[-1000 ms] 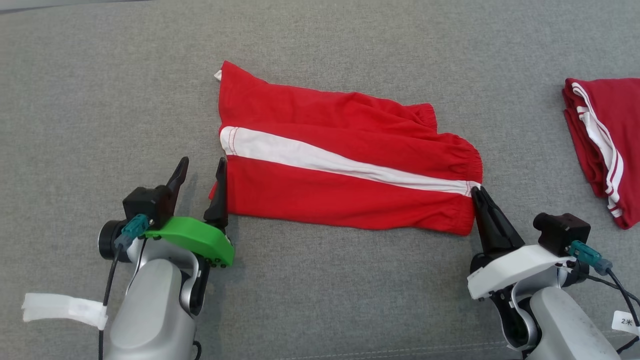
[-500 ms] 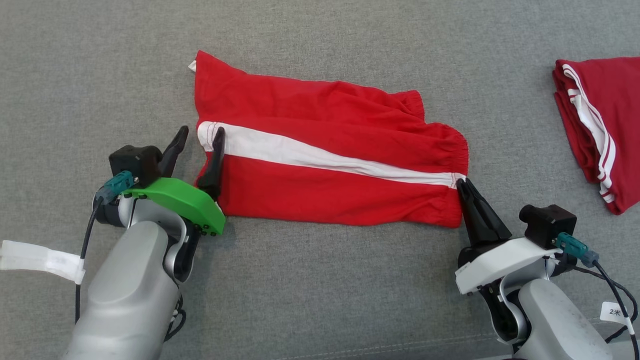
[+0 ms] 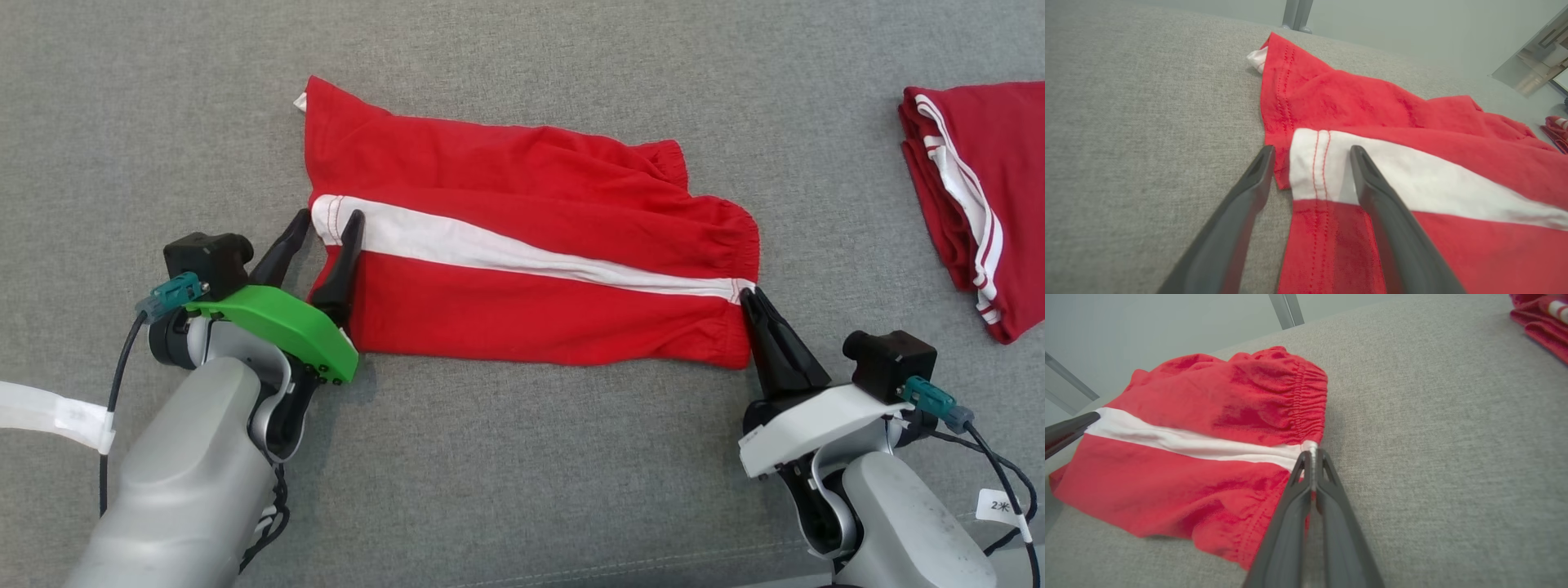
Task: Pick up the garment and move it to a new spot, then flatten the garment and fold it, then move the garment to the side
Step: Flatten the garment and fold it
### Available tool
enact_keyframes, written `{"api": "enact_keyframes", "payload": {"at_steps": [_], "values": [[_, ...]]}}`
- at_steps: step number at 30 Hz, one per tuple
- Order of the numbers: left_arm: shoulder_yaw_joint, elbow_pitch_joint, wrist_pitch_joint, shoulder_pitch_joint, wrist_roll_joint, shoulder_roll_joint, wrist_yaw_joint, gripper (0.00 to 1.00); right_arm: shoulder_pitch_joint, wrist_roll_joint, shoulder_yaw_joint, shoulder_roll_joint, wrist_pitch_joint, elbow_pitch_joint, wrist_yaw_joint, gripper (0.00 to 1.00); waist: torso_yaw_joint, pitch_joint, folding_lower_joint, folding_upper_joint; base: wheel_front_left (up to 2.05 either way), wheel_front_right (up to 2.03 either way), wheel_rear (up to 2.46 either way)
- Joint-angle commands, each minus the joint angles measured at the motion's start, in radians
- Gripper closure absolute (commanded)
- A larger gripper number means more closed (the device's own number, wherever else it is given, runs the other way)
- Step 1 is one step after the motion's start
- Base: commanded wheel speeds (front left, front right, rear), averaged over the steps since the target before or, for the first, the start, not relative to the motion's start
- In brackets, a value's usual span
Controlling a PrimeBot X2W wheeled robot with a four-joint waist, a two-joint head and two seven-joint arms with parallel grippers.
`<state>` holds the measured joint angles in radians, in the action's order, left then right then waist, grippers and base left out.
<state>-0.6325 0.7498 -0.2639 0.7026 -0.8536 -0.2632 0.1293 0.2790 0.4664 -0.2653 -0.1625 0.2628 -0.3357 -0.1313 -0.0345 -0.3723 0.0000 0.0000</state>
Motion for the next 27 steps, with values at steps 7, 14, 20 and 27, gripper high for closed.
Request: {"api": "enact_keyframes", "payload": {"at_steps": [7,14,20,27], "values": [[-0.053,-0.022,0.0,0.025,-0.046,-0.026,0.002,1.0,0.017,-0.003,0.005,0.003,0.002,0.0,0.001,1.0,0.002,0.002,0.0,0.0,0.0,0.0,0.0],[-0.052,-0.11,0.0,0.044,-0.016,-0.067,0.002,1.0,0.028,0.03,0.055,0.008,0.002,0.045,0.001,1.0,0.032,0.056,0.0,0.0,0.0,0.0,0.0],[-0.082,-0.17,0.003,0.164,0.021,-0.175,0.001,1.0,0.222,0.04,-0.002,-0.061,-0.011,0.056,0.001,1.0,0.054,0.084,0.0,0.0,0.0,0.0,0.0],[-0.127,-0.186,0.052,0.483,0.065,-0.251,0.0,1.0,0.651,-0.005,-0.048,-0.154,-0.104,-0.008,0.001,1.0,0.09,-0.018,0.0,0.0,0.0,0.0,0.0]]}}
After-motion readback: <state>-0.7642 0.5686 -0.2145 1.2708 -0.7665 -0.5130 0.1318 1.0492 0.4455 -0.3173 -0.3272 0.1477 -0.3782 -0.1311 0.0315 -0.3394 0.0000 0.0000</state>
